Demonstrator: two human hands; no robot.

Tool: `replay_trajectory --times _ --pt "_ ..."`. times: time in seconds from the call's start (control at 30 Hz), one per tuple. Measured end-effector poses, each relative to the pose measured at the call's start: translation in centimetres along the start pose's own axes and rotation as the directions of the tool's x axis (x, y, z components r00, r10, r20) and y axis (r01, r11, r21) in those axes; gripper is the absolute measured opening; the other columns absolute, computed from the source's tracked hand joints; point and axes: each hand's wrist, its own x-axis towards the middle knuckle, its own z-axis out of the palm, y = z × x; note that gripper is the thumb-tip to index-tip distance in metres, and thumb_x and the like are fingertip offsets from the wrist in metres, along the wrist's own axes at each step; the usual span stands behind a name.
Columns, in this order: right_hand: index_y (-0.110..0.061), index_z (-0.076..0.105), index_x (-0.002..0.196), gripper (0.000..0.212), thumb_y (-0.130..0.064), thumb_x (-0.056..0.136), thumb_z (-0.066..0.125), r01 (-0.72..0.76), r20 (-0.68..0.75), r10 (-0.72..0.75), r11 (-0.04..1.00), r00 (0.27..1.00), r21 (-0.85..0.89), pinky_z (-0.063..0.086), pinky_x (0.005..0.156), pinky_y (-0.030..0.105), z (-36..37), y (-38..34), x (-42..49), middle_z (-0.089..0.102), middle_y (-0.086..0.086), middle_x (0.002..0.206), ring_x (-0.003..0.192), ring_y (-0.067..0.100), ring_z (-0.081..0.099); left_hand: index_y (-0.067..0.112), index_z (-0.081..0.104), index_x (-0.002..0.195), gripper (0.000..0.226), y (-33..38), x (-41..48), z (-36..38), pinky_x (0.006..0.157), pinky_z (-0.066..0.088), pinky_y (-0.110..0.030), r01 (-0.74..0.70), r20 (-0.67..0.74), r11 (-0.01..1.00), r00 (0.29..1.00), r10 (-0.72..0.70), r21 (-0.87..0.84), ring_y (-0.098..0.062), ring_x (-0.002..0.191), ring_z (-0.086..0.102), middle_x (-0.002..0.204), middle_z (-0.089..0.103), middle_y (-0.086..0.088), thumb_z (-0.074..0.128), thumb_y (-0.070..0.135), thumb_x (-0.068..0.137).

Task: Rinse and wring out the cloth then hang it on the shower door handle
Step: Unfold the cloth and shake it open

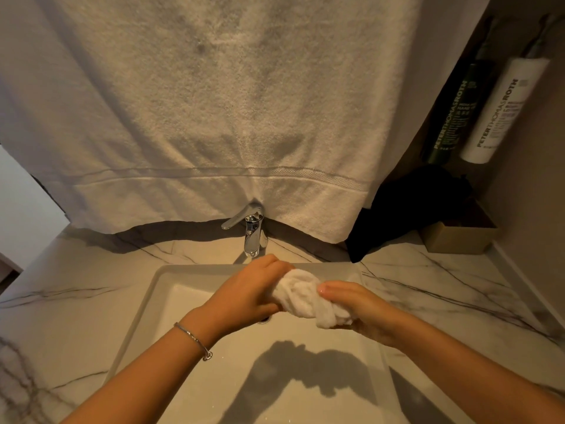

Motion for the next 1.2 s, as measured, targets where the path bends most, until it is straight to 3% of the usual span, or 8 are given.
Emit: replay_trajectory --times 0.1,0.27,0.43,0.6,0.7,0.87,1.03,1.2 --pt "-0.010 0.069 0.098 0.038 -0.037 0.092 0.044 -0.158 0.077 0.143 0.955 0.987 0.250 0.058 0.070 0.032 -0.4 -0.3 -0.3 0.070 0.008 0.069 0.053 0.015 0.060 0.028 0.045 0.121 0.050 0.0 -0.2 0.4 0.073 0.038 -0.012 -0.056 -0.052 0.994 0.997 0.061 0.094 -0.006 0.102 0.043 0.118 0.048 0.005 0.069 0.029 0.077" --pt "-0.028 0.063 0.105 0.034 -0.050 0.079 0.058 -0.033 0.000 0.033 0.999 0.999 -0.014 0.056 0.070 0.026 -0.4 -0.5 -0.9 0.068 0.005 0.101 0.078 0.014 0.068 0.031 0.052 0.111 0.046 0.6 0.2 0.3 0.077 0.050 -0.024 0.045 0.065 0.985 0.997 -0.035 -0.167 -0.001 0.092 0.051 0.105 0.057 0.010 0.073 0.037 0.070" --pt "-0.022 0.061 0.100 0.018 -0.027 0.083 0.064 0.190 -0.138 -0.258 0.907 0.956 -0.376 0.051 0.065 0.017 0.0 -1.2 -0.9 0.068 0.004 0.101 0.083 0.008 0.063 0.032 0.056 0.109 0.049 0.6 0.5 0.3 0.073 0.054 -0.025 0.091 0.090 0.940 0.994 -0.065 -0.330 -0.001 0.089 0.059 0.099 0.064 0.014 0.079 0.035 0.066" --pt "-0.014 0.060 0.086 0.011 -0.018 0.090 0.050 0.147 -0.330 -0.289 0.907 0.899 -0.395 0.043 0.059 0.022 0.1 -1.6 -0.6 0.059 0.002 0.079 0.071 0.011 0.055 0.052 0.036 0.125 0.073 1.4 0.5 -0.2 0.073 0.050 -0.009 0.080 0.106 0.904 0.994 -0.038 -0.420 0.010 0.102 0.054 0.114 0.054 0.029 0.077 0.040 0.066" --pt "-0.018 0.055 0.078 0.014 -0.017 0.090 0.048 0.120 -0.364 -0.217 0.955 0.905 -0.271 0.038 0.050 0.016 0.0 -2.1 -0.8 0.054 -0.001 0.073 0.062 0.008 0.050 0.049 0.045 0.123 0.054 2.0 0.9 -0.7 0.079 0.054 -0.019 0.076 0.091 0.834 0.995 -0.031 -0.546 0.003 0.103 0.058 0.117 0.057 0.022 0.065 0.043 0.073" --pt "-0.025 0.057 0.087 0.008 -0.019 0.088 0.051 0.214 -0.205 -0.281 0.931 0.938 -0.297 0.042 0.043 0.018 0.2 -3.4 -1.8 0.062 -0.001 0.072 0.055 0.004 0.058 0.028 0.055 0.099 0.027 2.7 1.6 -1.3 0.075 0.056 -0.036 0.009 -0.045 0.917 0.999 -0.029 -0.398 -0.009 0.087 0.062 0.097 0.064 0.003 0.070 0.030 0.077" --pt "-0.023 0.066 0.080 0.014 -0.009 0.080 0.060 0.334 -0.197 -0.530 0.737 0.825 -0.587 0.053 0.078 0.035 0.1 -5.3 -2.2 0.070 -0.003 0.087 0.084 0.012 0.065 0.026 0.052 0.092 0.022 3.0 2.2 -1.6 0.064 0.051 -0.044 -0.027 -0.072 0.954 0.997 0.006 -0.299 -0.016 0.069 0.057 0.076 0.063 -0.005 0.066 0.018 0.076" --pt "-0.028 0.067 0.080 0.019 -0.011 0.082 0.061 0.421 -0.143 -0.642 0.638 0.753 -0.645 0.049 0.072 0.012 -0.7 -7.7 -2.9 0.068 -0.013 0.079 0.080 0.002 0.064 0.020 0.063 0.074 0.030 1.9 2.8 -2.3 0.062 0.047 -0.028 0.026 0.120 0.978 0.993 -0.001 -0.207 -0.011 0.065 0.057 0.071 0.065 -0.004 0.063 0.050 0.078"
